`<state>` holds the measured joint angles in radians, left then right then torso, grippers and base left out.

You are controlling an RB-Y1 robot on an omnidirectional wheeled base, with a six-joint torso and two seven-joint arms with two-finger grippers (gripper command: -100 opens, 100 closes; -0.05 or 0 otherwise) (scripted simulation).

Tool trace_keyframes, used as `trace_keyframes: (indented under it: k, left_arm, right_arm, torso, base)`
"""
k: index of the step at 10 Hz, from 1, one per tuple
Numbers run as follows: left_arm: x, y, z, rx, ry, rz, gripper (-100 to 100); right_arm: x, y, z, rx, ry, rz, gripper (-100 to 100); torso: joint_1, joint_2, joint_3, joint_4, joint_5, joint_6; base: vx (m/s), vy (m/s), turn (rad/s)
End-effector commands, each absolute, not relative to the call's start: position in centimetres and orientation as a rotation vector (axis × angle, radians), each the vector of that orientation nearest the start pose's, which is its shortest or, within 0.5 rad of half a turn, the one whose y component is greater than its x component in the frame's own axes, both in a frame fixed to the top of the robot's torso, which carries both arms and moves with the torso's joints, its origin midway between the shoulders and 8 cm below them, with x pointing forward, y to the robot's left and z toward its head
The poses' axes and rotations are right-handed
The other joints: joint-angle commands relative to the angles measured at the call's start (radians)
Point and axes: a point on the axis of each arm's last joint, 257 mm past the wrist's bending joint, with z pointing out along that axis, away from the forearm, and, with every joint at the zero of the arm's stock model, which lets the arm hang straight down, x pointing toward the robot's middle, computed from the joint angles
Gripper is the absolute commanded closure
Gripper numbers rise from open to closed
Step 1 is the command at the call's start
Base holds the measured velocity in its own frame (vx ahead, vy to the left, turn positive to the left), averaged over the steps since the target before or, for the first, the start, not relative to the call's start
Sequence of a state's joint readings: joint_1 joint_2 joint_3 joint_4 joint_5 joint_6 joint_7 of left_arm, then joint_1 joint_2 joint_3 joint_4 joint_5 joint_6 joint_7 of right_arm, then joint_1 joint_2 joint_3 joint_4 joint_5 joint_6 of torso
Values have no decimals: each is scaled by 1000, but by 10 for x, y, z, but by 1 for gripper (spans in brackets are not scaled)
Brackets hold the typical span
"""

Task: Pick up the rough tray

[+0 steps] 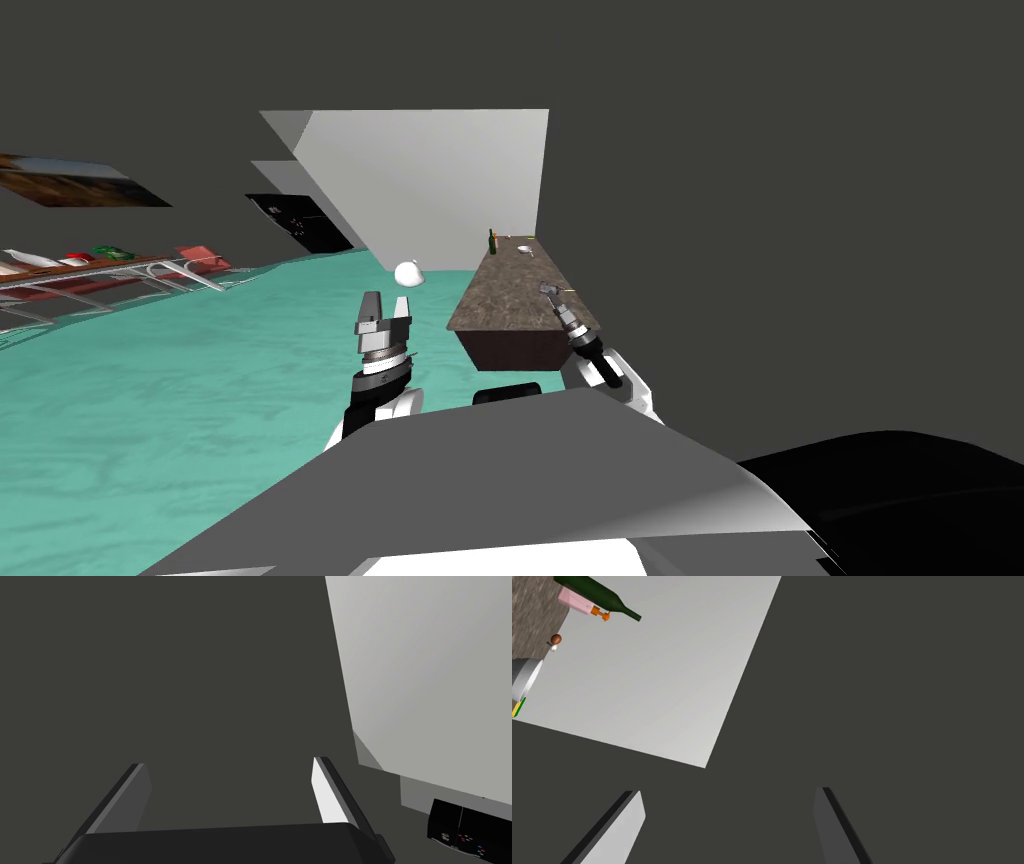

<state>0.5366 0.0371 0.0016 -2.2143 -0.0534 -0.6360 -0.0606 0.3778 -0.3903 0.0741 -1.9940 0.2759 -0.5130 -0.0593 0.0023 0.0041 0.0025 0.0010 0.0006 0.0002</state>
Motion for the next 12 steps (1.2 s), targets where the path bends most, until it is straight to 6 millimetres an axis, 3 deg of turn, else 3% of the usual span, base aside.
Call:
trace_keyframes:
  k: [1,2,3,4,5,6,7,8,9,10,11,12]
  left_arm:
    - [332,271,8,-541,665,-1215,0]
    - [332,271,8,-541,665,-1215,0]
    - [332,271,8,-541,665,-1214,0]
    - [332,271,8,-541,665,-1215,0]
    - [332,271,8,-541,665,-1215,0]
    - [332,271,8,-541,665,-1215,0]
    - [332,271,8,-541,665,-1214,0]
    - [332,271,8,-541,665,-1215,0]
    - [332,271,8,-541,665,-1214,0]
    - [332,271,8,-541,665,-1215,0]
    - [332,271,8,-541,665,-1214,0]
    - [332,271,8,-541,665,-1215,0]
  right_arm:
    - [407,-214,-111,263,1274,1120,-100]
    - [407,-214,-112,252,1283,1116,-100]
    - [414,-218,-130,215,1345,1060,-100]
    - [413,-219,-131,201,1356,1053,-100]
    - [419,-224,-150,158,1418,992,-100]
    - [419,-226,-151,147,1427,986,-100]
    - [425,-233,-170,103,1487,921,-100]
    - [425,-235,-171,91,1497,913,-100]
    - [430,-245,-190,46,1555,844,-100]
    - [429,-248,-190,32,1563,835,-100]
    - [434,-260,-209,-12,1618,764,-100]
    - [434,-263,-209,-28,1627,753,-100]
  torso:
    - [0,0,0,0,0,0]
    - [1,0,0,0,0,0]
    - [1,-1,0,0,0,0]
    - [1,0,0,0,0,0]
    - [0,1,0,0,0,0]
    - [1,1,0,0,0,0]
    - [0,0,0,0,0,0]
    - [1,0,0,0,0,0]
    - [0,0,0,0,0,0]
    - [0,-1,0,0,0,0]
    - [0,-1,-1,0,0,0]
    - [1,-1,-1,0,0,0]
  base:
    - [-60,60,124]
    - [-50,55,54]
    - [-71,71,102]
    - [-71,50,67]
    - [-72,61,146]
    - [-53,49,56]
    - [-65,65,124]
    - [-55,48,70]
    - [-45,55,132]
    - [-41,56,71]
    - [-50,74,127]
    - [-49,58,68]
